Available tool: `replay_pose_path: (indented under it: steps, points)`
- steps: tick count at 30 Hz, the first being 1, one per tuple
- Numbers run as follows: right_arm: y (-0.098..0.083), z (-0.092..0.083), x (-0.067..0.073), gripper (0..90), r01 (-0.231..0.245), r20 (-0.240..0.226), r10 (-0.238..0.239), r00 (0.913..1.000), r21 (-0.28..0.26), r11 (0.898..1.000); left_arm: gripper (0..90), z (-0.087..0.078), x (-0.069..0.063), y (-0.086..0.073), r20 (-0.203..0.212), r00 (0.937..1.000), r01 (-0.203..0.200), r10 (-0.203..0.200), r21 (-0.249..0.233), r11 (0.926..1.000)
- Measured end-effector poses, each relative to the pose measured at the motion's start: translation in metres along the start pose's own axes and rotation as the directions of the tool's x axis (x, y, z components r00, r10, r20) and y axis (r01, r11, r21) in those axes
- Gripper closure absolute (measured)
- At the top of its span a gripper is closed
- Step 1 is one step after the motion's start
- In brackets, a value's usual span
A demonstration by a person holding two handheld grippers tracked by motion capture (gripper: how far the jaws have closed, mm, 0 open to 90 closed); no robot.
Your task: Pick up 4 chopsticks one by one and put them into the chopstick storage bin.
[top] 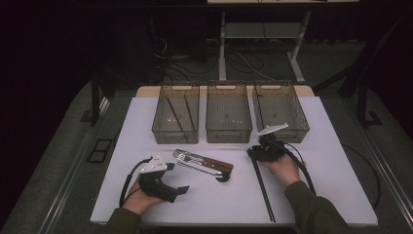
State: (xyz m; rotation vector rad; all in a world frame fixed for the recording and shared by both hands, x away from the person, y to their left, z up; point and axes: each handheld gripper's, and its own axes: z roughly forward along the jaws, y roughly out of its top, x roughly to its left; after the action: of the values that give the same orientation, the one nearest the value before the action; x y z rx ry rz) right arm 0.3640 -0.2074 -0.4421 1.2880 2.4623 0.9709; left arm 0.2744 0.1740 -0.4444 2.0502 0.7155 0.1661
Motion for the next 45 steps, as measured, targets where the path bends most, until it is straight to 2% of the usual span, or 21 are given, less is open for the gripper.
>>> replay_pose_path:
  steps: [7,18,22,26,31,35,38,41,45]
  points:
    - [-0.001,0.002,0.005,69.5,0.042,0.047,-0.042,0.9980,0.014,0.999,0.1,0.000,0.000,0.000,0.000,1.0000,-0.001,0.001,0.003,1.0000]
    - [-0.001,0.002,0.006,73.6,0.051,0.035,-0.052,0.9980,0.016,0.999,0.1,0.000,0.000,0.000,0.000,1.0000,-0.001,0.001,0.003,1.0000]
    - [-0.001,0.003,0.008,75.2,0.059,0.006,-0.059,0.9983,0.010,0.998,0.1,0.000,0.000,0.000,0.000,1.0000,-0.001,0.001,0.003,1.0000]
    - [0.000,0.004,0.011,76.2,0.094,-0.017,-0.094,0.9954,0.012,0.996,0.1,0.000,0.000,0.000,-0.001,1.0000,-0.002,0.002,0.004,1.0000]
    - [0.000,0.005,0.017,77.6,0.151,-0.050,-0.151,0.9873,0.011,0.988,0.1,0.000,0.000,0.000,-0.001,1.0000,-0.002,0.002,0.003,1.0000]
    - [0.001,0.006,0.018,77.7,0.163,-0.064,-0.162,0.9847,0.009,0.987,0.1,0.000,0.000,0.000,0.000,1.0000,-0.002,0.002,0.003,1.0000]
    - [0.000,0.006,0.018,77.0,0.161,-0.064,-0.160,0.9850,0.007,0.987,0.1,0.000,0.000,0.000,0.000,1.0000,-0.004,0.004,0.002,1.0000]
    - [0.001,0.005,0.017,69.5,0.154,-0.070,-0.153,0.9858,0.003,0.988,0.1,0.000,0.000,0.000,0.000,1.0000,-0.004,0.004,0.001,1.0000]
    - [0.001,-0.002,0.013,61.2,0.124,-0.082,-0.126,0.9886,-0.029,0.992,0.1,0.000,0.000,0.000,0.002,1.0000,-0.005,0.005,-0.001,1.0000]
